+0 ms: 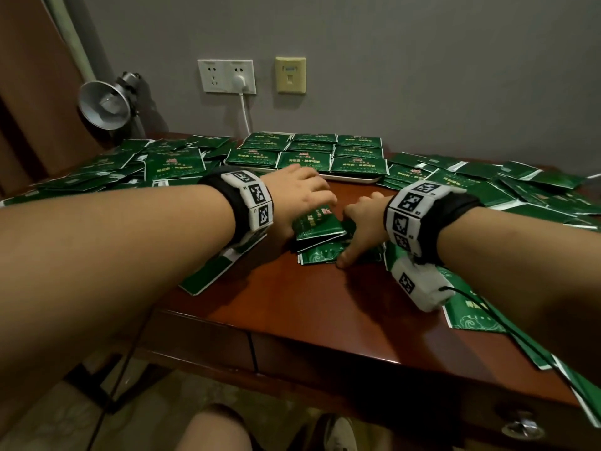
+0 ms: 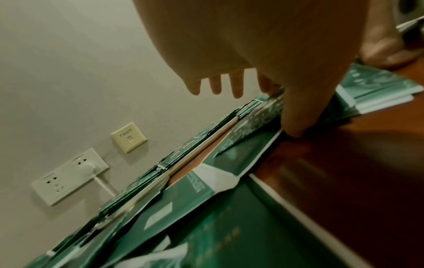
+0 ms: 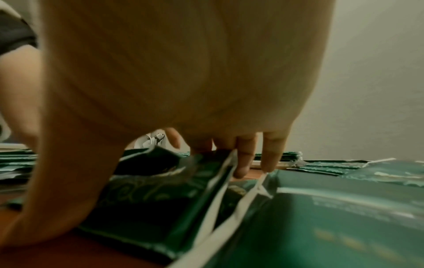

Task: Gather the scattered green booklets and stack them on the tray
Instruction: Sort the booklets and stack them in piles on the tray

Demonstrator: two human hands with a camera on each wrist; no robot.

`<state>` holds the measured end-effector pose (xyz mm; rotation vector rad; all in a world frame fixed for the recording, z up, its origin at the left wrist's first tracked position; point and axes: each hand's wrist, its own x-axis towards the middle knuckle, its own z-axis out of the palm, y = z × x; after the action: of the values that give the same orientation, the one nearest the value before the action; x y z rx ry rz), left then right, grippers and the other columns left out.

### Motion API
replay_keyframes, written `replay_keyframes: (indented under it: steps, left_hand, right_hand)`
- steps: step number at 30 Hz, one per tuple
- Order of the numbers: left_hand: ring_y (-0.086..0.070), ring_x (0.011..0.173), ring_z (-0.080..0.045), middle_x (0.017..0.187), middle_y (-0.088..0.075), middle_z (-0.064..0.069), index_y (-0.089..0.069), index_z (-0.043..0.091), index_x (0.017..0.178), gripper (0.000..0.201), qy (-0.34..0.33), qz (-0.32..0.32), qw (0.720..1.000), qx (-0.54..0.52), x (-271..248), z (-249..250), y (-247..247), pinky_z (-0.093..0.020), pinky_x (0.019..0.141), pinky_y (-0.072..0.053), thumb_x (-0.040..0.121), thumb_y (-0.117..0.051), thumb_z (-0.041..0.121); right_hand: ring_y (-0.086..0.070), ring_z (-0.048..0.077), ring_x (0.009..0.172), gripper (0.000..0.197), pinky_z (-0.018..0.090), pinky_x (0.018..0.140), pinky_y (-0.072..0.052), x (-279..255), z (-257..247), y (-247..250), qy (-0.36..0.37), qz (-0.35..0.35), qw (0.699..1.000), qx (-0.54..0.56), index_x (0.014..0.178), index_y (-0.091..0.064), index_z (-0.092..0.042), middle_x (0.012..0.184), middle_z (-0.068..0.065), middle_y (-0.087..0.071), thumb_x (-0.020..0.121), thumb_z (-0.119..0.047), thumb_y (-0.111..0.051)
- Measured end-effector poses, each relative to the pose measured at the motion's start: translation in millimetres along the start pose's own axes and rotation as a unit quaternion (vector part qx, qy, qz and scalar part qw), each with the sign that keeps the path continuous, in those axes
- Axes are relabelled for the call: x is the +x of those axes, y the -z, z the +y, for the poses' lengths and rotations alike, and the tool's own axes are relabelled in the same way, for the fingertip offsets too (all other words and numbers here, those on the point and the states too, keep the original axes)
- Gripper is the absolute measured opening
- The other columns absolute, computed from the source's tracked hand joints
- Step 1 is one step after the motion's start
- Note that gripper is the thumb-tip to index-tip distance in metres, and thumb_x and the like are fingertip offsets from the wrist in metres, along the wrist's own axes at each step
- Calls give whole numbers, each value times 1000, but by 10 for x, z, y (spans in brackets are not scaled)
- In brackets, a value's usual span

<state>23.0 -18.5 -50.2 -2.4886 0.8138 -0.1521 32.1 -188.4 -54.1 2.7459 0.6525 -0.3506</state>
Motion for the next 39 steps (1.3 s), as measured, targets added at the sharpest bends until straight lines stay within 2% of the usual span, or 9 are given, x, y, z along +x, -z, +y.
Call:
replay_keyframes:
  steps: [6,11,14,19,24,29,32,35,39]
  left_hand:
    - [-1,149,-29,160,-17,1,-20,20,151,98,-36,-92,995,-14,126,111,58,-49,120,-7,73,-71,49]
    - [-21,143,-29,140,-43,-8,-34,14,137,87,-37,-66,996,-49,260,220,73,-50,118,-11,68,-74,48]
    - [-41,120,-25,119,-51,-5,-37,17,132,86,-21,-11,997,-73,312,275,46,-46,113,-19,63,-73,54]
    - [-42,107,-25,118,-48,-5,-36,19,134,91,57,37,993,-94,428,312,-12,-40,100,-32,63,-68,66]
    - [-50,108,-27,118,-48,-5,-31,16,134,109,169,69,969,-164,424,114,144,-46,95,-36,52,-76,73]
    - [-57,97,-29,111,-41,-5,-27,14,133,85,274,145,883,-352,295,-183,282,-43,82,-52,68,-78,37]
    - [-56,104,-25,121,-45,-9,-26,14,134,84,305,220,782,-497,288,-238,306,-38,84,-54,71,-79,30]
    - [-49,118,-22,132,-44,-6,-20,16,139,93,330,316,690,-561,324,-227,356,-34,97,-46,72,-83,32]
    - [-40,116,-12,127,-38,2,-16,13,142,92,329,360,649,-584,363,-190,429,-25,98,-36,77,-80,27]
  right_hand:
    - [-56,21,114,90,27,90,-41,-35,5,-10,41,16,996,82,136,-44,-21,126,-1,-59,63,-63,-78]
    - [-59,20,107,88,26,89,-45,-86,63,-39,29,5,996,86,128,-48,-18,116,-7,-60,60,-63,-80]
    - [-60,21,103,100,32,91,-48,-116,126,-33,1,-3,999,33,129,-45,-12,116,2,-60,55,-72,-76]
    - [-57,22,98,110,35,90,-48,-129,320,-25,-48,-8,998,32,130,-37,-9,108,2,-52,50,-71,-79]
    - [-59,25,100,116,40,90,-51,-96,402,-1,-79,-18,996,41,130,-34,-6,112,5,-53,47,-73,-79]
    - [-55,23,98,90,36,83,-51,-52,388,-13,-51,62,997,16,118,-44,-13,111,6,-54,56,-70,-76]
    - [-53,24,103,85,38,88,-50,11,290,-37,-42,62,997,20,118,-43,-15,114,5,-53,59,-67,-75]
    - [-52,23,106,85,34,82,-46,50,207,-54,-26,31,998,49,123,-42,-17,113,4,-57,62,-64,-76]
    - [-55,22,101,72,30,76,-41,78,153,-88,-11,30,998,59,124,-46,-15,113,4,-59,72,-55,-74]
